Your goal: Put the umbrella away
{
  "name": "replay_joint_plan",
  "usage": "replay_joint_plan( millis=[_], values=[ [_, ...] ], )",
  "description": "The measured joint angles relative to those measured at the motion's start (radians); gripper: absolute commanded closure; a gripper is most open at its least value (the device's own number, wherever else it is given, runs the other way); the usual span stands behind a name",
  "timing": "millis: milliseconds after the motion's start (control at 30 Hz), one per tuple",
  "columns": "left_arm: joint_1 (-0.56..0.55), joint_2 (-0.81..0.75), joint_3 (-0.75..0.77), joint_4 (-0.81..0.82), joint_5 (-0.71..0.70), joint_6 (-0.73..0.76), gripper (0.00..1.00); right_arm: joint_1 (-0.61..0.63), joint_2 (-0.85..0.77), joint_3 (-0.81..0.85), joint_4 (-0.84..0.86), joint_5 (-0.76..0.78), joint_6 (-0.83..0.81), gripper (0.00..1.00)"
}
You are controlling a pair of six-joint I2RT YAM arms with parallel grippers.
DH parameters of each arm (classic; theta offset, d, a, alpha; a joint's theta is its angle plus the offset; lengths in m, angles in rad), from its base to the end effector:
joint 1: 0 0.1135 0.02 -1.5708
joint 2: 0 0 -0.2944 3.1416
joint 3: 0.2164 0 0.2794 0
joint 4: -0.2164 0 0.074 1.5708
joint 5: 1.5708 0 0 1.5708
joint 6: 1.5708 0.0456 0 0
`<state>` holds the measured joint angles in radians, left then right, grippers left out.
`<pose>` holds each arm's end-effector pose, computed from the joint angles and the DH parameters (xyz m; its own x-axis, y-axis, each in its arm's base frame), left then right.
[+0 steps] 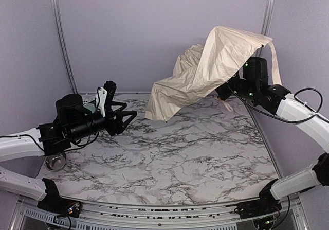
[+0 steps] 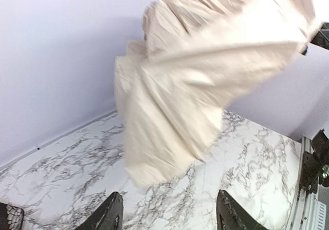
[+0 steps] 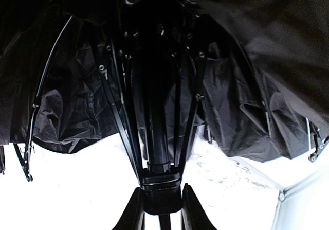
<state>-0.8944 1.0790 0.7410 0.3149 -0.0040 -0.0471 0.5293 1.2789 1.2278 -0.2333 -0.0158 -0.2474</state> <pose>0.1741 -0.2166 0.3364 -0.0510 -0.0116 -0.9986 0.7758 0.6292 -0.0470 0.2807 0.1651 0.4079 -0.1080 -0.3468 -0.9317 -0.5615 0.7947 -0.2307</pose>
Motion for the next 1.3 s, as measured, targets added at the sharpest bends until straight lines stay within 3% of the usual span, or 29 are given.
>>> replay_joint_plan(
  millis=[67, 167, 433, 533, 667, 800, 967, 1133, 1300],
  values=[
    [0.029, -0.037, -0.01, 0.008, -0.008, -0.015, 0.25, 0.0, -0.014, 0.014, -0.079, -0.052, -0.073, 1.0],
    [0.063, -0.074, -0.031, 0.018, 0.006, -0.041, 0.2, 0.001, -0.015, 0.014, -0.167, -0.127, -0.15, 1.0],
    [0.18, 0.116, -0.031, 0.023, 0.118, -0.175, 0.19, 0.119, 0.1, -0.089, -0.193, -0.199, -0.268, 0.98],
    [0.196, 0.175, -0.031, 0.001, 0.121, -0.205, 0.2, 0.21, 0.204, -0.103, -0.194, -0.193, -0.323, 0.85],
    [0.197, 0.198, -0.025, -0.042, 0.099, -0.219, 0.2, 0.293, 0.373, -0.089, -0.196, -0.157, -0.346, 0.54],
    [0.197, 0.236, 0.005, -0.119, 0.071, -0.219, 0.22, 0.306, 0.475, -0.051, -0.19, -0.103, -0.305, 0.44],
    [0.197, 0.29, 0.016, -0.204, 0.054, -0.227, 0.26, 0.306, 0.418, -0.097, -0.124, -0.036, -0.198, 0.27],
    [0.197, 0.329, 0.019, -0.247, 0.058, -0.238, 0.29, 0.305, 0.233, -0.254, -0.054, 0.008, -0.009, 0.32],
    [0.197, 0.372, 0.035, -0.277, 0.077, -0.251, 0.32, 0.261, 0.177, -0.288, -0.067, 0.052, 0.326, 0.5]
  ],
)
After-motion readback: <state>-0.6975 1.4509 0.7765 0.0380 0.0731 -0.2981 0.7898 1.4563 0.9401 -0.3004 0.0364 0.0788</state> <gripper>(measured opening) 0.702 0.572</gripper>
